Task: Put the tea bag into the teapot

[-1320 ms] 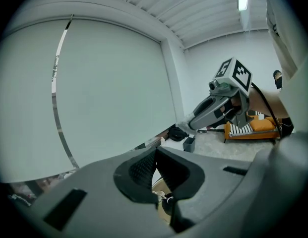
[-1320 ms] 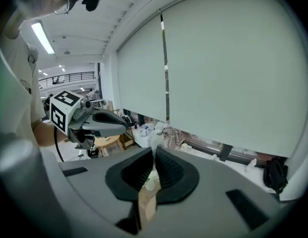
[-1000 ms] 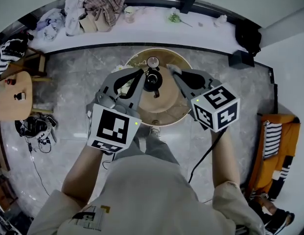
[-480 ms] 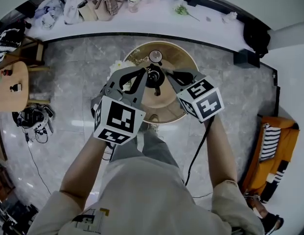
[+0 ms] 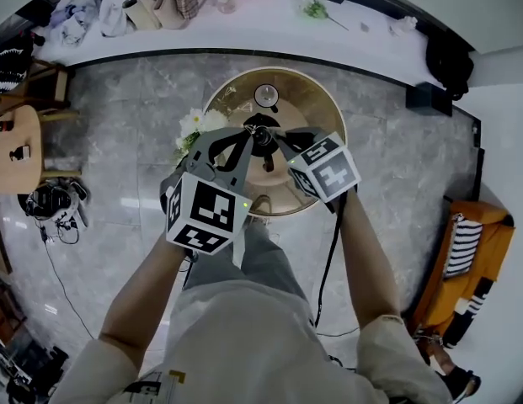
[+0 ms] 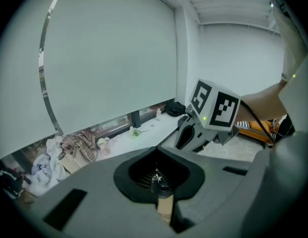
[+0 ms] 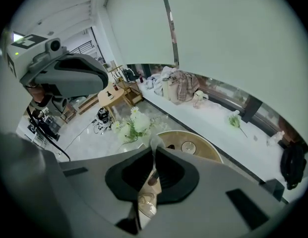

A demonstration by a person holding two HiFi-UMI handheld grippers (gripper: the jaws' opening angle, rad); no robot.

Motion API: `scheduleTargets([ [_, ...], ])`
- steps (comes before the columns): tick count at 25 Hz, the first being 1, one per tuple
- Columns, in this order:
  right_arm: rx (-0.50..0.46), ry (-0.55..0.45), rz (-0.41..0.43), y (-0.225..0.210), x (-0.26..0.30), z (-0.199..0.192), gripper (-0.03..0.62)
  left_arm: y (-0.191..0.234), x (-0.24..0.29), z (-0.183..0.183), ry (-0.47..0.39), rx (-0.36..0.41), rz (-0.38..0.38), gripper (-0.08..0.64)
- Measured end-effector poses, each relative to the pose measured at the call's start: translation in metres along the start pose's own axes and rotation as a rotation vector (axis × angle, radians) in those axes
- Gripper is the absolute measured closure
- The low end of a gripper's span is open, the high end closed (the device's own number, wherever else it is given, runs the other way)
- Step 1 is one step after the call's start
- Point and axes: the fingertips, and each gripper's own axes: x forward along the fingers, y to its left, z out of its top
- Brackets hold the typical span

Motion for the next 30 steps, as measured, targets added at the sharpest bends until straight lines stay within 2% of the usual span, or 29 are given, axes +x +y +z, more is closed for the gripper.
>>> scheduleTargets([
  [4,0.027,0.063,0.022,-0.011,0.028,-0.016,0.575,0.003,0.02,-0.013,0.029,-0.041,-0.016,0.552],
  [8,0.053,0.11,0.034,-0.02,0.061,-0.033,0.574,0.006,0.034,-0.025,0.052,-0.05,-0.026,0.552],
  [14,0.017,0.211,0.046,-0.023,0.108,-0.055,0.575,0.012,0.045,-0.041,0.089,-0.088,-0.036,0.552],
  [23,0.081,0.298,0.062,-0.03,0.152,-0.078,0.574,0.014,0.057,-0.064,0.147,-0.129,-0.066,0.552],
  [27,0.123,0.32,0.057,-0.041,0.166,-0.086,0.574,0.016,0.061,-0.067,0.151,-0.135,-0.074,0.552],
  [30,0.112,0.344,0.05,-0.045,0.174,-0.09,0.574,0.019,0.061,-0.067,0.145,-0.135,-0.075,0.552],
])
